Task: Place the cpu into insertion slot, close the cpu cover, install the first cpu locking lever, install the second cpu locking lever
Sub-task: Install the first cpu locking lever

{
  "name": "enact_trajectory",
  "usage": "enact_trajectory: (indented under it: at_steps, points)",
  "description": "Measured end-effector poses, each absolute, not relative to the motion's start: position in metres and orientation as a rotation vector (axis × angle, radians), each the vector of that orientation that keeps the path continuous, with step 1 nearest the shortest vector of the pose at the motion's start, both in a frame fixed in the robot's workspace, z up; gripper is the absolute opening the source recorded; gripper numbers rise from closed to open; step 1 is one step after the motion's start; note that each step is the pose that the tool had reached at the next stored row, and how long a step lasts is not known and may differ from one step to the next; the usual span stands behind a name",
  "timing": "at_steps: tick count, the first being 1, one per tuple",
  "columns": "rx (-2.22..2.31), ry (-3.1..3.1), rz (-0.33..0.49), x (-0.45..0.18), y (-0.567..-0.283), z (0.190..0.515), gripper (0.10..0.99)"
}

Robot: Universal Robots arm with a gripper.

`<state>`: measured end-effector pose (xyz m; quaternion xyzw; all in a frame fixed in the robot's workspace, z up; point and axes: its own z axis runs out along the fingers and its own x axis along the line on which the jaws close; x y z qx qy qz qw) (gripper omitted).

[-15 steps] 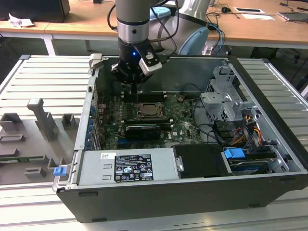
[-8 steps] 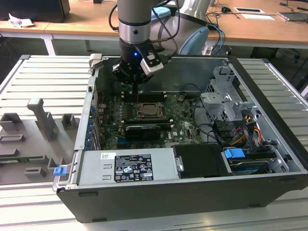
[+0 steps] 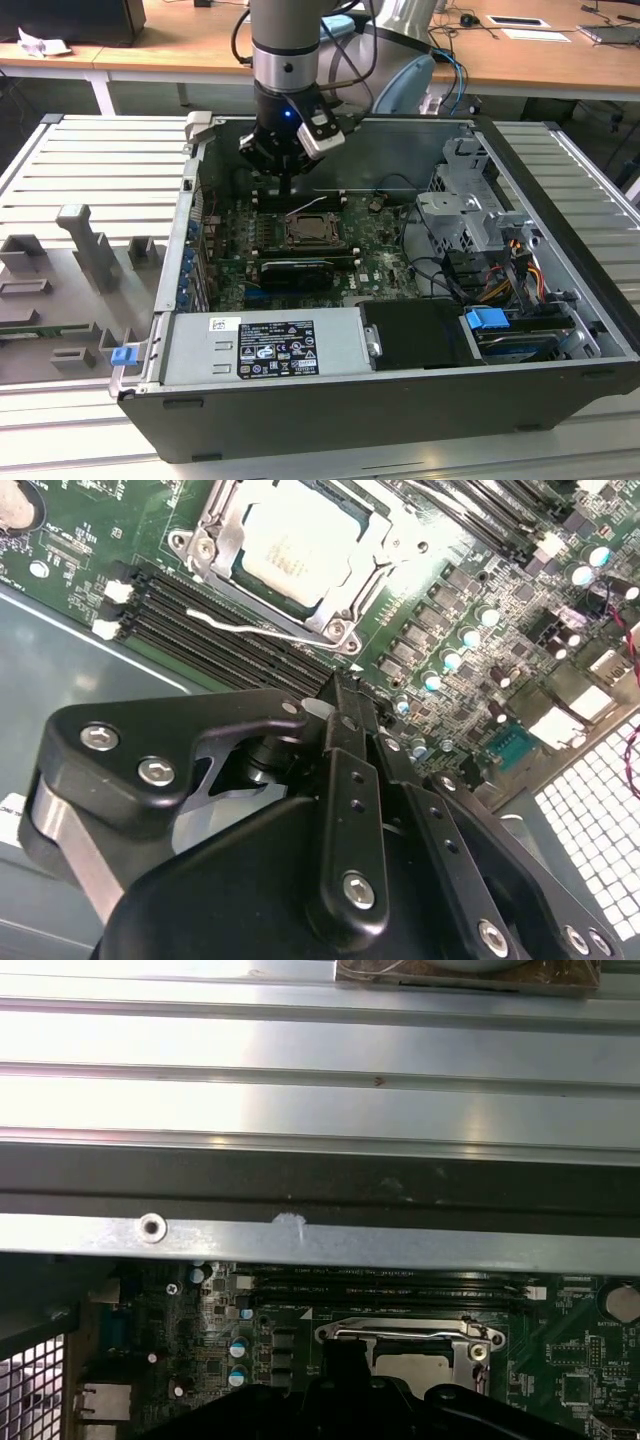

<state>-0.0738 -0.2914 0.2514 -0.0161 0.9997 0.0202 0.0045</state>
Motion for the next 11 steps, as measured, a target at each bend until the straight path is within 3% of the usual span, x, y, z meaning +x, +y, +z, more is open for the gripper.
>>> enact_trajectory:
  at_steps: [11]
  points:
    - [-0.05,3.132,0.063,-0.0713,-0.2913,0.2497,0.106]
